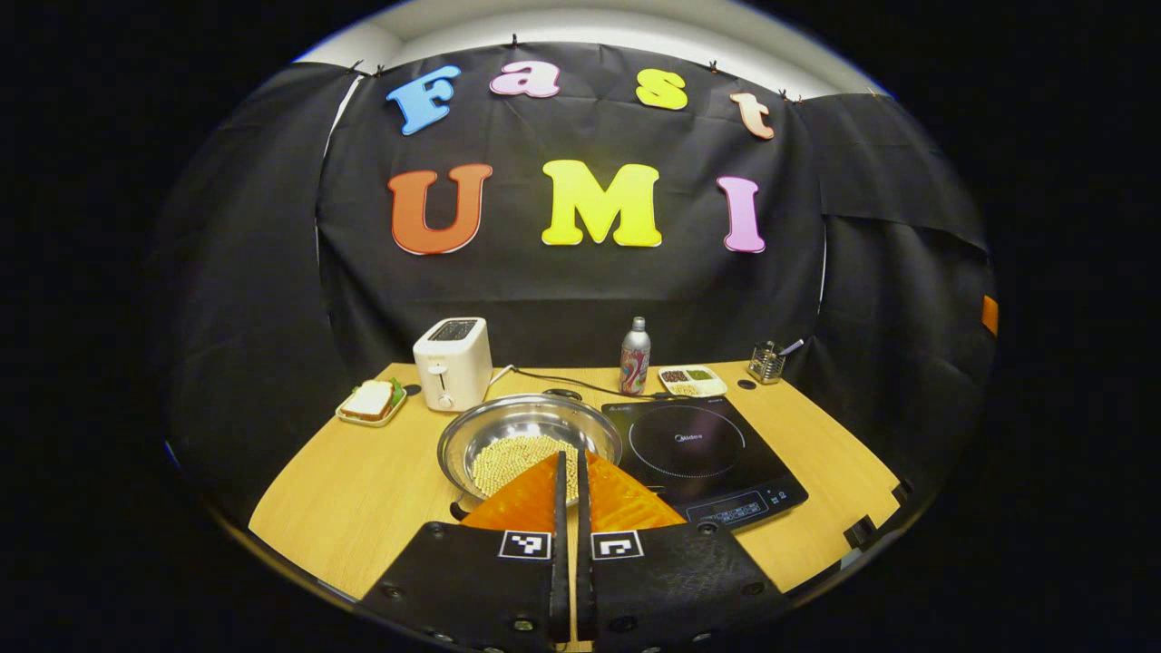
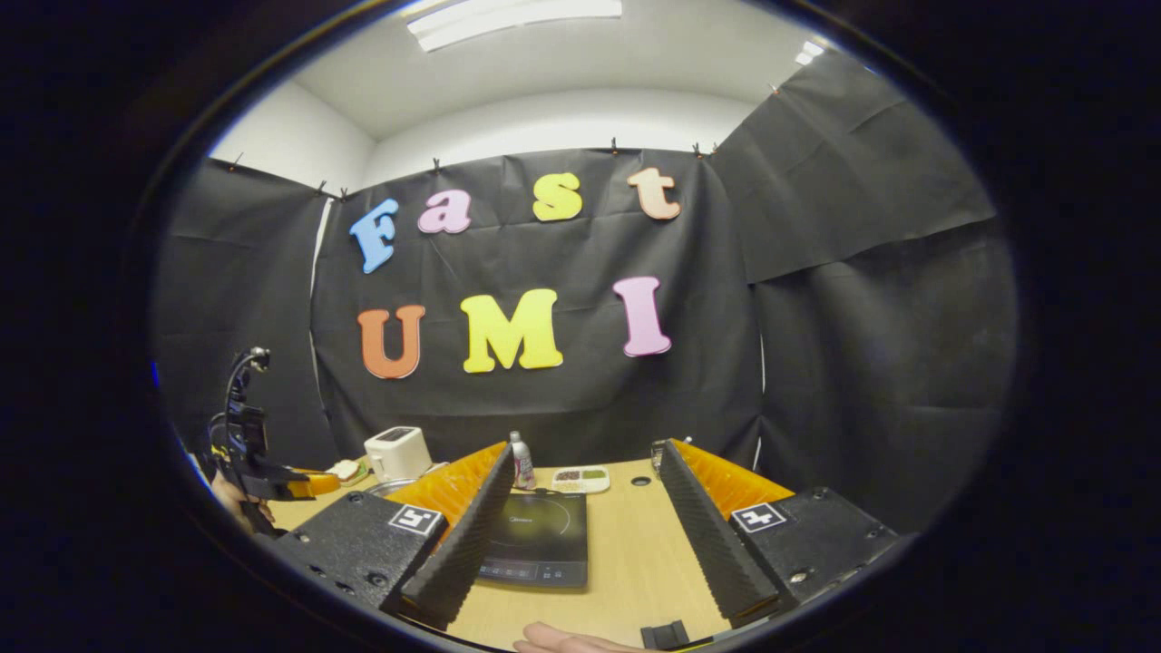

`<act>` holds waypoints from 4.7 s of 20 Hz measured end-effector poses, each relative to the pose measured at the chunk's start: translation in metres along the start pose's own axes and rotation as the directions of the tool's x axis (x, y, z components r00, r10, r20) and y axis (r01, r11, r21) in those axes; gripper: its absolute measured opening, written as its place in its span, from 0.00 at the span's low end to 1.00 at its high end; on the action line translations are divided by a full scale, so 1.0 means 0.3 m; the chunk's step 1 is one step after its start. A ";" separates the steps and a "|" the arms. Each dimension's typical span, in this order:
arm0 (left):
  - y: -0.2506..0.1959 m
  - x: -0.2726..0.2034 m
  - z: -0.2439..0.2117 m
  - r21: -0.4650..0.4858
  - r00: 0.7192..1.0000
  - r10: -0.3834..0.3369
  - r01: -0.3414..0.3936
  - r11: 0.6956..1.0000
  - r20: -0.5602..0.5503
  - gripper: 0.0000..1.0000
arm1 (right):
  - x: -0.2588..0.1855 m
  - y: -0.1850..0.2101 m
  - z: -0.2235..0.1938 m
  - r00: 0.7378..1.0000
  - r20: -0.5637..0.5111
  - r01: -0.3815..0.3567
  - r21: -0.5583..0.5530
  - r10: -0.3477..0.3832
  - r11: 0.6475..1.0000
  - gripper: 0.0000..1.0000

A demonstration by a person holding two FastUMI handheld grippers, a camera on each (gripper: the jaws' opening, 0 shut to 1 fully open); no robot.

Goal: First push the handle of the pot to place it horizontally, then grasp the pot with both hands and set it on the induction cooktop.

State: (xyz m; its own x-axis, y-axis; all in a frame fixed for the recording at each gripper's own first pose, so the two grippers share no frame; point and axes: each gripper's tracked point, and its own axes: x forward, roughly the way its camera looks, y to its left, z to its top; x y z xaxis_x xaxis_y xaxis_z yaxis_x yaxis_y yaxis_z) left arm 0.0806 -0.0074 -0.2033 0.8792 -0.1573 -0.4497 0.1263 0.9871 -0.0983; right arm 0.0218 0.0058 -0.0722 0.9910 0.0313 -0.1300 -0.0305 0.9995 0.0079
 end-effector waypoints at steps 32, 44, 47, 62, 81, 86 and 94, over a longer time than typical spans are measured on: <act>0.247 0.324 -0.477 -0.131 0.915 0.010 -0.069 0.989 -0.403 0.00 | 0.203 -0.018 -0.235 0.989 -0.140 0.037 -0.042 -0.043 0.998 1.00; 0.467 0.418 -0.477 -0.150 0.891 0.083 -0.166 0.975 -0.446 0.00 | 0.364 -0.004 -0.280 0.978 -0.200 0.046 -0.049 -0.055 0.998 1.00; 0.501 0.441 -0.478 -0.165 0.886 0.080 -0.173 0.971 -0.457 0.00 | 0.402 0.017 -0.297 0.976 -0.214 0.029 -0.042 -0.037 0.999 1.00; 0.676 0.632 -0.411 -0.136 0.884 0.130 -0.212 0.968 -0.448 0.00 | 0.524 0.097 -0.378 0.962 -0.270 0.023 -0.097 -0.049 0.995 0.97; 0.683 0.570 -0.320 -0.149 0.929 0.137 -0.198 0.969 -0.344 0.25 | 0.665 0.431 -0.513 0.945 -0.326 -0.052 -0.075 0.025 0.996 1.00; 0.635 0.502 -0.202 -0.107 0.966 0.139 -0.165 0.980 -0.217 0.98 | 0.740 0.564 -0.579 0.934 -0.349 -0.102 -0.057 0.076 0.993 0.97; 0.604 0.494 -0.118 -0.078 0.980 0.118 -0.132 0.988 -0.159 0.98 | 0.910 0.716 -0.741 0.894 -0.432 -0.143 -0.022 0.120 0.989 0.97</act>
State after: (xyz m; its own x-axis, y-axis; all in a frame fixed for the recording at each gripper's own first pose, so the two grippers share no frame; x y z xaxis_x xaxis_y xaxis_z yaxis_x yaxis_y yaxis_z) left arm 0.2175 0.1470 -0.3192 0.8039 -0.0425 -0.5932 -0.0268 0.9938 -0.1075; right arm 0.2570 0.2298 -0.3264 0.8261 0.1494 -0.5433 -0.1752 0.9845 0.0043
